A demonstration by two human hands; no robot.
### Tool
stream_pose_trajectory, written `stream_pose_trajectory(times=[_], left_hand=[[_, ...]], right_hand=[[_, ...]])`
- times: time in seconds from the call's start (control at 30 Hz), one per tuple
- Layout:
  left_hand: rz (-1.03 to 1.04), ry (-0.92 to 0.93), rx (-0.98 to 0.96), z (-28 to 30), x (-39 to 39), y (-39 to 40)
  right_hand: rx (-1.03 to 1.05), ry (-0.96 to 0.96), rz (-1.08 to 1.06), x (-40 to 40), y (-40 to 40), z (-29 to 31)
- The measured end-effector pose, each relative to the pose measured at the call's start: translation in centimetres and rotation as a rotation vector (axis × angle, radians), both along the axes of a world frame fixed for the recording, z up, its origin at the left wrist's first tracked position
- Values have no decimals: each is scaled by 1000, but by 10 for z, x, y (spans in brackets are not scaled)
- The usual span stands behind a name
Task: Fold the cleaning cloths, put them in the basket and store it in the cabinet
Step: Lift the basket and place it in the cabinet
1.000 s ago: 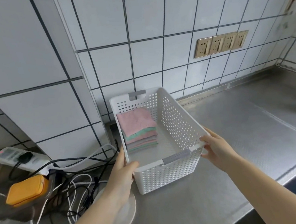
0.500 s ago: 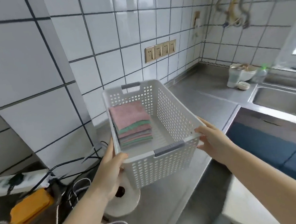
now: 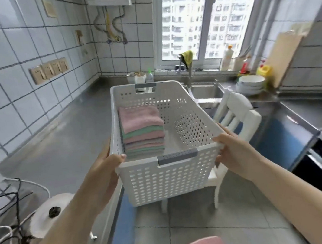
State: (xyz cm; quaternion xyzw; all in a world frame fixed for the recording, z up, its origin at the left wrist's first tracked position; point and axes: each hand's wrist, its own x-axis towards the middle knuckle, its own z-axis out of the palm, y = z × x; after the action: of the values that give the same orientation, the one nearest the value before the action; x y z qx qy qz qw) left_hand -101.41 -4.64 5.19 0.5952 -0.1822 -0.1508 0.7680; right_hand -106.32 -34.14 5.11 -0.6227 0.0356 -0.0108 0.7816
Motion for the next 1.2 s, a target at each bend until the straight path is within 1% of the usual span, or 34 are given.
stream_pose_trajectory(times=[0.13, 0.2, 0.23, 0.3, 0.37, 0.5, 0.57, 0.63, 0.73, 0.8, 0.9, 0.97, 1.1, 1.2], left_hand=[[-184, 6, -27, 10, -34, -77], [-266, 44, -56, 19, -56, -127], [-276, 62, -69, 24, -60, -141], [-406, 33, -117, 35, -80, -184], [-468, 34, -132, 41, -100, -228], [-626, 52, -104, 60, -162, -322], [-651, 86, -106, 69, -192, -363], [-690, 96, -114, 76, -217, -403], [-747, 103, -128, 97, -249, -464], [-808, 64, -140, 112, -268, -503], [-840, 6, -150, 129, -285, -538], [-852, -10, -151, 143, -298, -561], [-849, -43, -228, 169, -311, -600], [-878, -228, -214, 178, -313, -624]], right_hand=[[-44, -48, -152, -76, -60, 17], [-54, -82, -248, -128, -94, 26], [-56, -75, -276, -141, -102, 28], [-66, -48, -403, -184, -133, 32], [-66, -17, -534, -227, -164, 35], [-87, -28, -768, -315, -218, 57], [-122, -58, -782, -352, -240, 73], [-223, -93, -785, -387, -262, 89], [-312, -162, -877, -438, -303, 111], [-416, -180, -948, -466, -327, 126], [-522, -154, -1017, -489, -348, 143], [-538, -175, -1053, -504, -365, 151], [-558, -203, -1151, -522, -395, 161], [-587, -185, -1228, -525, -416, 170]])
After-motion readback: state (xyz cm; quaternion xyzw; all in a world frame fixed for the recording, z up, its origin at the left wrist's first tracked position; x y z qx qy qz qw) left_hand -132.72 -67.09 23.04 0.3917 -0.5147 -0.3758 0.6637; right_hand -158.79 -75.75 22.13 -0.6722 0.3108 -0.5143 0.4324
